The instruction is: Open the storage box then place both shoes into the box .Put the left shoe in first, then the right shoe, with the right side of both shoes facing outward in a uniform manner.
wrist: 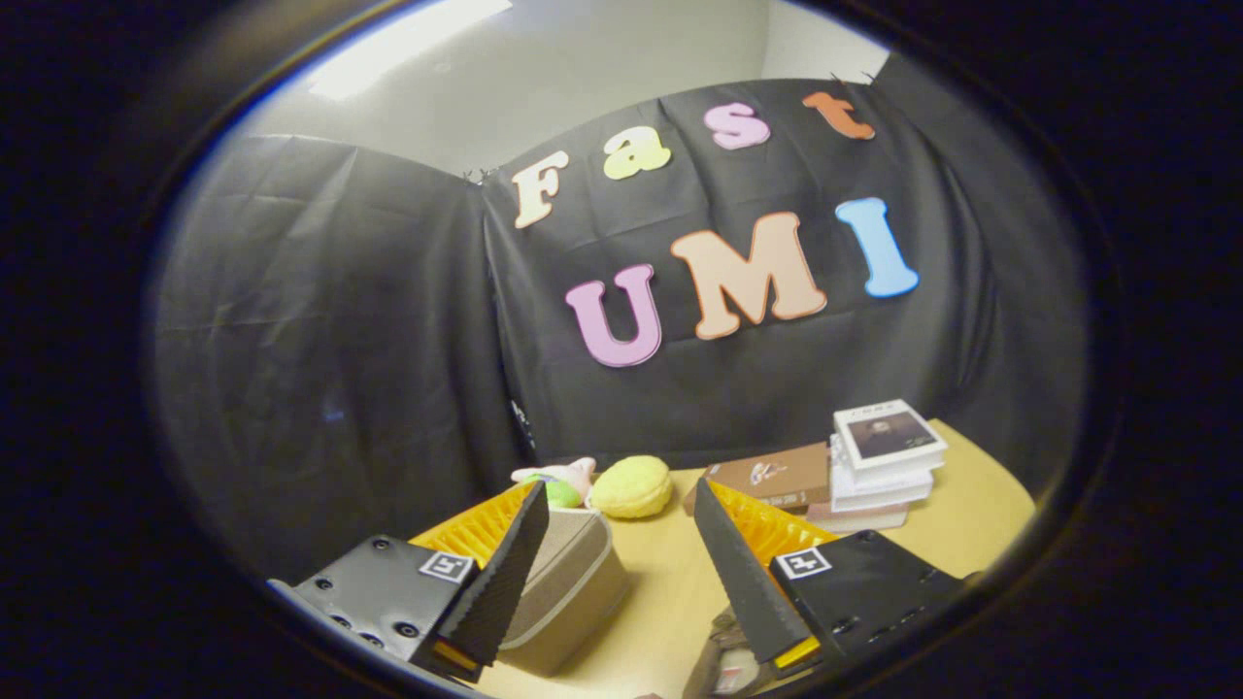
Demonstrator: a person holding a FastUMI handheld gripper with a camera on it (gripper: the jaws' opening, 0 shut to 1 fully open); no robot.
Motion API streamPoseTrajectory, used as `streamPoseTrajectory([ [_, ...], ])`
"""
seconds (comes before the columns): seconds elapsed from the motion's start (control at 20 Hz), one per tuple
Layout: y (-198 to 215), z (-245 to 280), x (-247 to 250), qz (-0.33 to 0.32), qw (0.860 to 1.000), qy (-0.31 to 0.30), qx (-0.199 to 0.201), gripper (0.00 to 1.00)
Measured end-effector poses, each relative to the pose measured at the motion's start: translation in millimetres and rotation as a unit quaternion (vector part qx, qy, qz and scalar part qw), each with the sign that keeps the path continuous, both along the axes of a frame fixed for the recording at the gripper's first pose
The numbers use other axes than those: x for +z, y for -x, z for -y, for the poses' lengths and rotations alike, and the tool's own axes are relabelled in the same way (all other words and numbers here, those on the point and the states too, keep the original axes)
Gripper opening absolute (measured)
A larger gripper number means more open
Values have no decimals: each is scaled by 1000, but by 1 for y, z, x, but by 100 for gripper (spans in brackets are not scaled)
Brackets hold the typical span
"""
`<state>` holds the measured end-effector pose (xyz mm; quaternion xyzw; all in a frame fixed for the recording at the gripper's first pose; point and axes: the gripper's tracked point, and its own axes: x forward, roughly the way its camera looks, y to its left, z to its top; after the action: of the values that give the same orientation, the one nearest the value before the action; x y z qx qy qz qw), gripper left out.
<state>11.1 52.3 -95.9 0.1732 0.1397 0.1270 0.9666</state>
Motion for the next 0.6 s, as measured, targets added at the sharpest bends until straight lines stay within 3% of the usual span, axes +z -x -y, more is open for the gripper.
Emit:
streamPoseTrajectory([
  [0.35, 7, -30, -44, -84, 991, -95, 34, 97],
  [0.6, 16, -56, -70, -153, 964, -207, 63, 98],
])
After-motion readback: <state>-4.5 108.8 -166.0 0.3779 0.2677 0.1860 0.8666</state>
